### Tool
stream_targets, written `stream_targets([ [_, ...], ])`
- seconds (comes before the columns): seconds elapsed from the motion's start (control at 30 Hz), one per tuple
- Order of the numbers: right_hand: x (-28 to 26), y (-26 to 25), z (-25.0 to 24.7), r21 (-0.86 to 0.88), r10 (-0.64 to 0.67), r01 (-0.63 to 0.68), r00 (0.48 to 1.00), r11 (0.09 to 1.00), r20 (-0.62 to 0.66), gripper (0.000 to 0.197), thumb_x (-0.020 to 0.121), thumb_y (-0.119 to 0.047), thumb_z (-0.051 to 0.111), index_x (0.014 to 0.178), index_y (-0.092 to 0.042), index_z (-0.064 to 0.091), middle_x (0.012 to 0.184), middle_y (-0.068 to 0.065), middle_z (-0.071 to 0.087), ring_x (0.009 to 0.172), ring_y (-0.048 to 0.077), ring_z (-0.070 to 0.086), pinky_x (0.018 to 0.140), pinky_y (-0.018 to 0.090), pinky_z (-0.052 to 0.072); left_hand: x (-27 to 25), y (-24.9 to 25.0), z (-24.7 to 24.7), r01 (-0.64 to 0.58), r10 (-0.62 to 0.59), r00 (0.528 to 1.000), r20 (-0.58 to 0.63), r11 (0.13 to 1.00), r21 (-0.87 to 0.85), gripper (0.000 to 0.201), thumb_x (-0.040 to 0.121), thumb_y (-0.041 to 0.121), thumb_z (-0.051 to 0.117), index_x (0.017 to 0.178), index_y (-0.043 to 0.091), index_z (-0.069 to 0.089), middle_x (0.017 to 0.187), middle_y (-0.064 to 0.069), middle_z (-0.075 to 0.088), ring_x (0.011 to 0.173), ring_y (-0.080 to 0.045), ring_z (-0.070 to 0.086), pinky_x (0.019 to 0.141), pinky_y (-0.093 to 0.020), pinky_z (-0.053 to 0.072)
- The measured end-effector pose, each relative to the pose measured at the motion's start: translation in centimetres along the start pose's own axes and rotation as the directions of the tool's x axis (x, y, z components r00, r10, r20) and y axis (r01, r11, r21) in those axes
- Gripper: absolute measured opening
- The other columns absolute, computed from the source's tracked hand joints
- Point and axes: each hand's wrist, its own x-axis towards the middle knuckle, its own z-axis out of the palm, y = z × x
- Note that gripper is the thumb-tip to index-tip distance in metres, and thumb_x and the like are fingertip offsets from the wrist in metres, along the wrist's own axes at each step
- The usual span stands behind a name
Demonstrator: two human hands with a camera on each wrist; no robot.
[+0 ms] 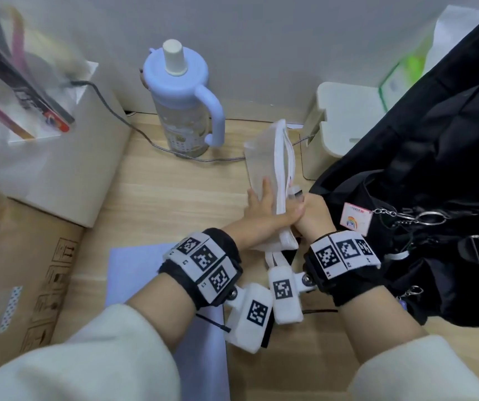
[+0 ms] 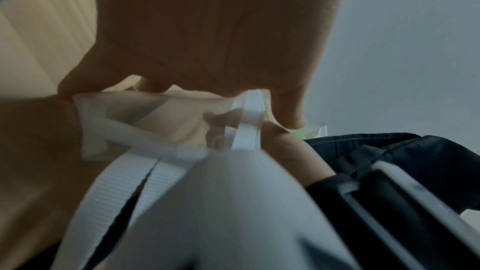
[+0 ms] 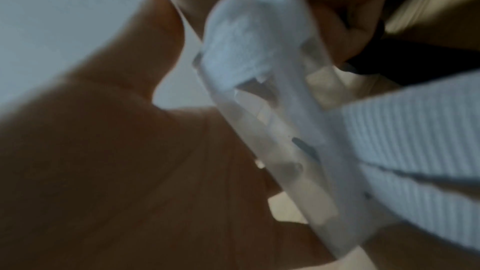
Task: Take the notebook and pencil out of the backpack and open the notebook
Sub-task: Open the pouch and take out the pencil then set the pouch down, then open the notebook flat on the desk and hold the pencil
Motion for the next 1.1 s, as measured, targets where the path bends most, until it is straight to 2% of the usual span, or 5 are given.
stream_targets([
  [0.27,1.9,-1.7,-0.2,0.35,0.064,-0.107,0.989,0.931,0.134,0.042,0.085,-0.025,0.06,0.049,-0.017,0.04,0.041,0.001,0.039,0.031,0.011,0.032,0.034,0.016,0.025,0.3,1.2,-5.2,-0.023,0.021,0.998,-0.066,0.999,-0.031,0.052,0.099,0.039,0.022,0.147,0.031,0.005,0.158,0.001,-0.018,0.146,-0.022,-0.006,0.115,-0.041,0.008],
  [0.53,-1.6,-2.7,-1.7,0.17,-0.087,0.13,0.966,0.977,-0.242,0.032,0.082,-0.03,0.06,0.061,-0.023,0.038,0.063,-0.005,0.043,0.058,0.015,0.043,0.065,0.033,0.038,-2.6,-0.1,-6.0,-0.079,0.056,0.992,-0.116,0.976,-0.205,0.048,0.097,0.028,0.037,0.145,0.026,0.027,0.157,0.008,0.019,0.142,-0.008,0.02,0.107,-0.018,0.023],
  [0.67,-7.6,-2.0,0.6,0.114,-0.122,0.111,0.988,0.987,0.098,0.041,0.078,-0.022,0.067,0.054,-0.018,0.033,0.057,0.001,0.037,0.056,0.017,0.038,0.06,0.032,0.033,-6.5,-3.2,-5.6,-0.119,0.064,0.948,-0.312,0.98,-0.161,0.043,0.093,0.01,0.047,0.137,0.01,0.042,0.138,-0.005,0.049,0.116,-0.009,0.046,0.068,0.007,0.039],
  [0.9,-13.2,3.3,6.7,-0.169,0.029,0.033,0.936,0.985,0.351,0.048,0.086,-0.024,0.055,0.047,-0.015,0.029,0.051,0.001,0.037,0.051,0.015,0.036,0.049,0.026,0.024,-15.2,-18.0,-6.2,0.346,-0.182,0.558,-0.81,0.938,0.028,0.078,0.056,0.018,0.083,0.126,0.012,0.049,0.127,-0.02,0.053,0.117,-0.036,0.049,0.101,-0.045,0.04],
  [1.1,-15.3,4.4,8.1,-0.023,0.071,-0.067,0.948,0.997,0.309,0.027,0.083,-0.022,0.058,0.08,0.004,0.063,0.073,0.009,0.061,0.068,0.021,0.052,0.052,0.023,0.032,-17.1,-20.2,-3.9,0.31,-0.253,0.626,-0.738,0.949,-0.062,0.054,0.066,0.003,0.077,0.115,0.006,0.055,0.102,-0.008,0.064,0.09,-0.025,0.058,0.076,-0.033,0.042],
])
